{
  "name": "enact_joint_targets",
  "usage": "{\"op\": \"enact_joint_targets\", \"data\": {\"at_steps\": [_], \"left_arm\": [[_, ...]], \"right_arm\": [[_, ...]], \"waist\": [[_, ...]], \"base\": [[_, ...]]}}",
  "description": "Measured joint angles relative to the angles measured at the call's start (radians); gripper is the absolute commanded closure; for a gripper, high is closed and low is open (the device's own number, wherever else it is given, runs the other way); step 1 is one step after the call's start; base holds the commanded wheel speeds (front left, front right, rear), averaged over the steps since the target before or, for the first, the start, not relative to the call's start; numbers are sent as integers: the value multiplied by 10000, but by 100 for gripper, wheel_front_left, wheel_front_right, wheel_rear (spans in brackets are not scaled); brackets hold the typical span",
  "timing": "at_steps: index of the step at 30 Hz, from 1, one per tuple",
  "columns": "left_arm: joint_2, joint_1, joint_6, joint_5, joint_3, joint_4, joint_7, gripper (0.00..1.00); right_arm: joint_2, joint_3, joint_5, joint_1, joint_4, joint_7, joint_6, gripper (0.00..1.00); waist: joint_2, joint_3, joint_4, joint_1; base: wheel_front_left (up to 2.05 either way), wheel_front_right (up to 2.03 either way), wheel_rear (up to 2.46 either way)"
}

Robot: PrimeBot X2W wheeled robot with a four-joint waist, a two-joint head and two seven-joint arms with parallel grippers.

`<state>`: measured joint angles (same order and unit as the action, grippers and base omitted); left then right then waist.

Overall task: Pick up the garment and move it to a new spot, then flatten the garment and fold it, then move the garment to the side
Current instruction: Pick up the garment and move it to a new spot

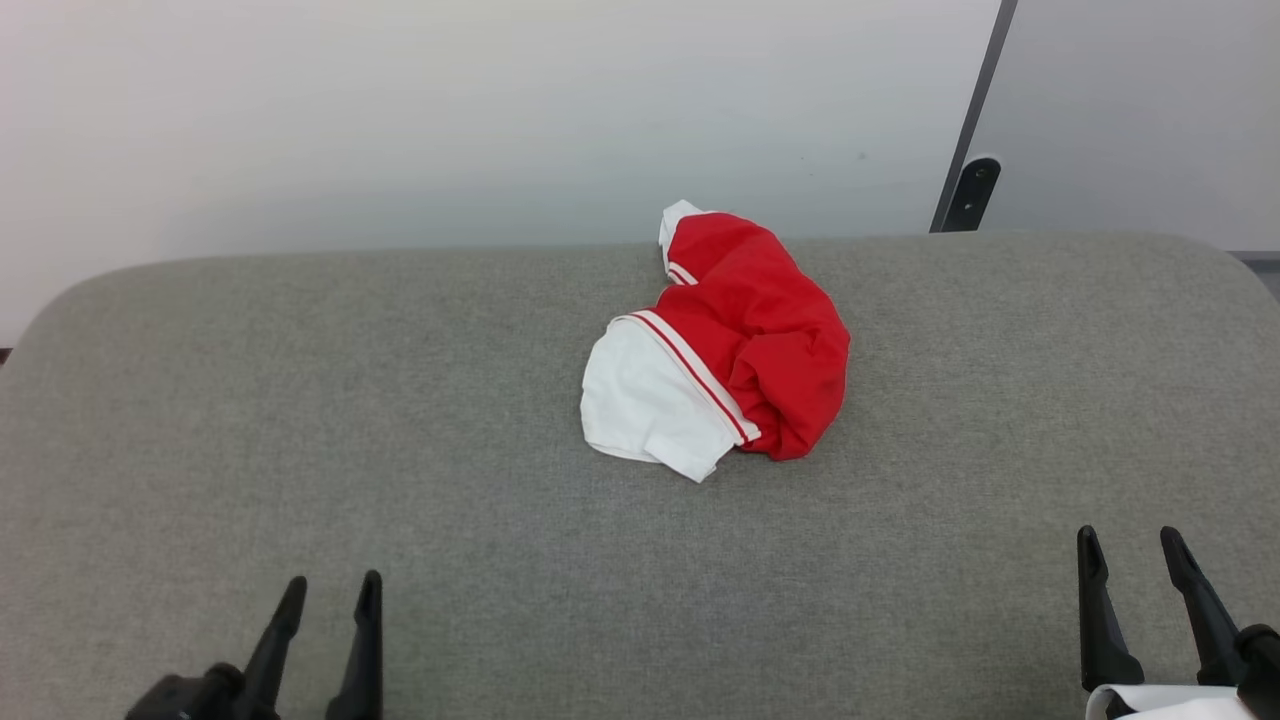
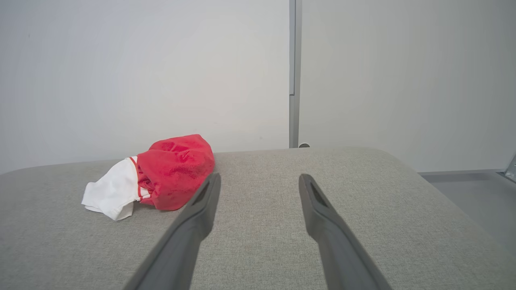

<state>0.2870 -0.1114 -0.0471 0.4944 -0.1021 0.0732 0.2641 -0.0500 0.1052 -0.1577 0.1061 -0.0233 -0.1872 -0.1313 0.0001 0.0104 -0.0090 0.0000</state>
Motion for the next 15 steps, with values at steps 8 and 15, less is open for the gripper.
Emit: {"op": "enact_joint_targets", "data": {"at_steps": [8,15], "left_arm": [[-706,-248,-495,-1014,629,157,2,0],[-988,-284,-700,-1547,869,412,2,0]], "right_arm": [[-4,-142,-188,141,259,-100,0,0],[-4,-209,-221,137,405,-238,0,0]], "waist": [[0,63,42,0],[0,171,68,0]], "base": [[0,0,0],[0,0,0]]}}
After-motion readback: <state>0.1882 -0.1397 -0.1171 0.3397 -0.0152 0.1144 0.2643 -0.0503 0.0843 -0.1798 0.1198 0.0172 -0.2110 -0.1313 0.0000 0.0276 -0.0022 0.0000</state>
